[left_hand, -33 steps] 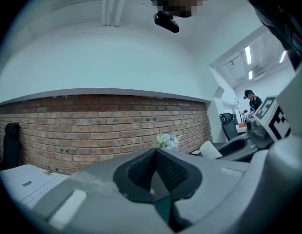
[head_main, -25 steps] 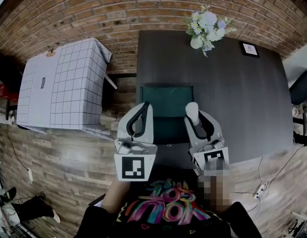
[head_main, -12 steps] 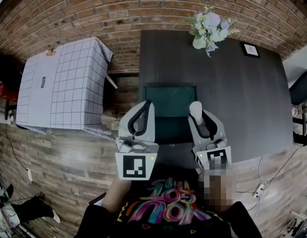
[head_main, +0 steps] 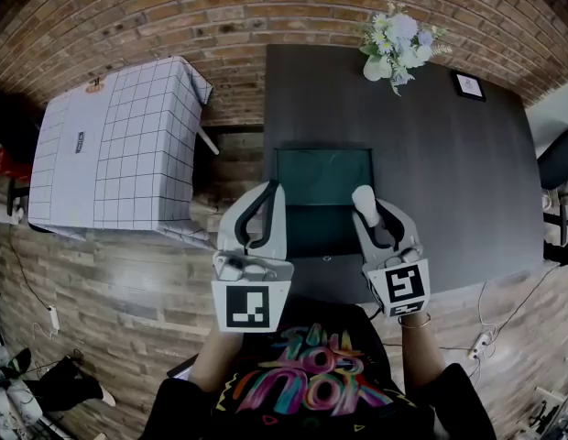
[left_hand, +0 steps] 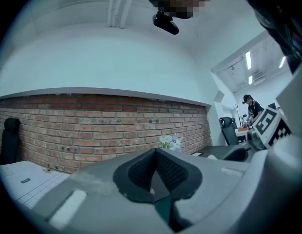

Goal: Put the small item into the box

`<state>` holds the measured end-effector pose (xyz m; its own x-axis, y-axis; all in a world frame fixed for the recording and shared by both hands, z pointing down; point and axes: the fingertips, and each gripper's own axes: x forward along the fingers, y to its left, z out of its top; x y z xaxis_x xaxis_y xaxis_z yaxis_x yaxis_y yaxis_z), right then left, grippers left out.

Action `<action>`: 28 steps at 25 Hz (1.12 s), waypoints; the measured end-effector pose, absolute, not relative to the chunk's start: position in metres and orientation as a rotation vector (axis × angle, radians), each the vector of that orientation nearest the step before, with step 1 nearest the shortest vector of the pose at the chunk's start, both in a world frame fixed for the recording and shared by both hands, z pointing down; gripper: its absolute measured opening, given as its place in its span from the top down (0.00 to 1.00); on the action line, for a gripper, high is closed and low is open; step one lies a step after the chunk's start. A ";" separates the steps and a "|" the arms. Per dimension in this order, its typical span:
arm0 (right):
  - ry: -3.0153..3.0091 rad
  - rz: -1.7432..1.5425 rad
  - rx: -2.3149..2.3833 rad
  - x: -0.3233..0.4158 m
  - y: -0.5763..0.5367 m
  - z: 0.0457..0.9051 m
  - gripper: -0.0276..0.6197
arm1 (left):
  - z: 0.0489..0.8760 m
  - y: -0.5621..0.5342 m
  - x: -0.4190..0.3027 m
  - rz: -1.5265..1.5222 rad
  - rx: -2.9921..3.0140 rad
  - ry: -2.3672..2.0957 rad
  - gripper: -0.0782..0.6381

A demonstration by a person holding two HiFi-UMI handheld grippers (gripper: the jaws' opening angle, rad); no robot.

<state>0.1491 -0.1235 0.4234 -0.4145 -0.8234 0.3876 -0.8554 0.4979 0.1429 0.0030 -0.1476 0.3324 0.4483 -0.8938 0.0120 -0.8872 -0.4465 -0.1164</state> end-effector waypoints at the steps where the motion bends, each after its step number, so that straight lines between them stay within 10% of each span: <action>1: -2.330 0.105 1.379 0.148 -0.122 0.429 0.74 | 0.334 -0.146 0.001 -0.108 -2.600 1.611 0.89; 28: -2.091 0.159 0.772 0.112 -0.100 0.597 0.74 | 0.364 -0.137 -0.035 -0.176 -2.621 1.702 0.89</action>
